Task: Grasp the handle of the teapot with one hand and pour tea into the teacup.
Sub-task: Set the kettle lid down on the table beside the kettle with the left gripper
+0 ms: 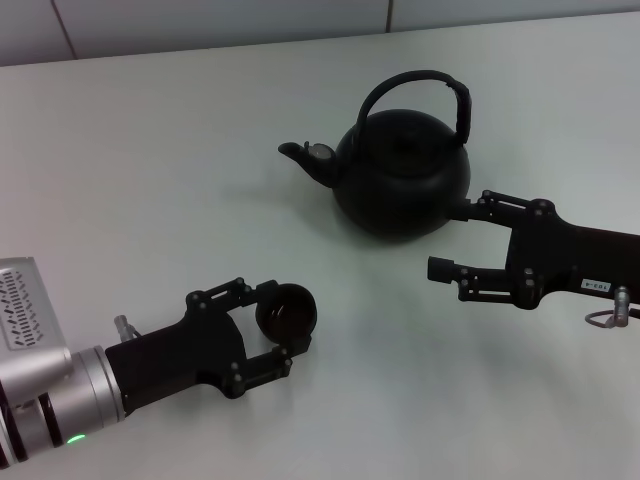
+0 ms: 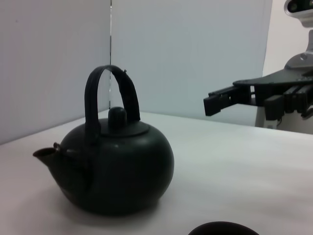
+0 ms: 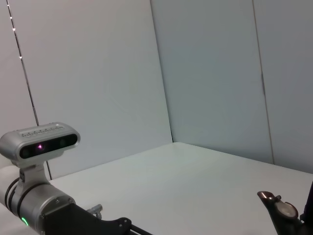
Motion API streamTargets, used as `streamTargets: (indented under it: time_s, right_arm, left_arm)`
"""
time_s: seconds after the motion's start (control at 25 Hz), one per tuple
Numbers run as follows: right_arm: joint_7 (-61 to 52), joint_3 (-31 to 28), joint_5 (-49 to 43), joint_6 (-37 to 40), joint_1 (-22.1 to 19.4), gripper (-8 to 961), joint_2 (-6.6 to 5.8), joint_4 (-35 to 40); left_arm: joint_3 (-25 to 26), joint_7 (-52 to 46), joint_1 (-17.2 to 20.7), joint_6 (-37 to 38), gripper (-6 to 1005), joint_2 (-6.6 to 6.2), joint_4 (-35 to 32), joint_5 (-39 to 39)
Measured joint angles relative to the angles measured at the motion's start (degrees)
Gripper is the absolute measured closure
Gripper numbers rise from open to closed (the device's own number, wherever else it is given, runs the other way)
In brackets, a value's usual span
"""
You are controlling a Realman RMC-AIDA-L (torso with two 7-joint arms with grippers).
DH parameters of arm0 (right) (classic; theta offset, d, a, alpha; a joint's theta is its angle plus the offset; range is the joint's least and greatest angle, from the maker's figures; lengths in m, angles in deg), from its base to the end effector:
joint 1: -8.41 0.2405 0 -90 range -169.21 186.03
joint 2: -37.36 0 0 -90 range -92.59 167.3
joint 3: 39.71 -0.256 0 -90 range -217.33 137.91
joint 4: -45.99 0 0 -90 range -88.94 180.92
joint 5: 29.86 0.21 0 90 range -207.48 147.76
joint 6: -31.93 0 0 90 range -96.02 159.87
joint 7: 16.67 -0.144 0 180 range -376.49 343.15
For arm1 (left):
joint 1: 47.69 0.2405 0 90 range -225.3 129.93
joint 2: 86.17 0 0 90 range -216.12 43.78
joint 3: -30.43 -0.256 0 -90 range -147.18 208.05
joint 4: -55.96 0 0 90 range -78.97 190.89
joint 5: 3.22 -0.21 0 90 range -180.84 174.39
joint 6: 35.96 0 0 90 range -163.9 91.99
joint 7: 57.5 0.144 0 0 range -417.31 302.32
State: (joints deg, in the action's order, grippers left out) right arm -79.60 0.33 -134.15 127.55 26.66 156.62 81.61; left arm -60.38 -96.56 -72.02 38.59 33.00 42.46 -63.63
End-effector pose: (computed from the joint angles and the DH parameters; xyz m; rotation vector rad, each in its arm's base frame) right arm 0.2995 0.2685 0.0065 -2.5937 0.4742 0.8716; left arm -0.2781 0.2606 -0.1011 -2.7080 -0.3175 -0.7634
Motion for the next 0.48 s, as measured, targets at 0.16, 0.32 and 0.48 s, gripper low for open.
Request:
streamTargets:
  time_s: [0.16, 0.32, 0.48]
  right_arm:
    - [0.0, 0.05, 0.0, 0.01, 0.09, 134, 0.01, -0.02]
    - [0.0, 0.05, 0.03, 0.16, 0.15, 134, 0.01, -0.02]
    - [0.0, 0.05, 0.06, 0.2, 0.22, 134, 0.01, -0.03]
  left_arm:
    - [-0.05, -0.04, 0.0, -0.34, 312, 0.0, 0.08, -0.13]
    - [-0.13, -0.27, -0.01, -1.9, 312, 0.0, 0.32, -0.17]
    - [-0.15, -0.79, -0.01, -2.34, 312, 0.0, 0.38, -0.17]
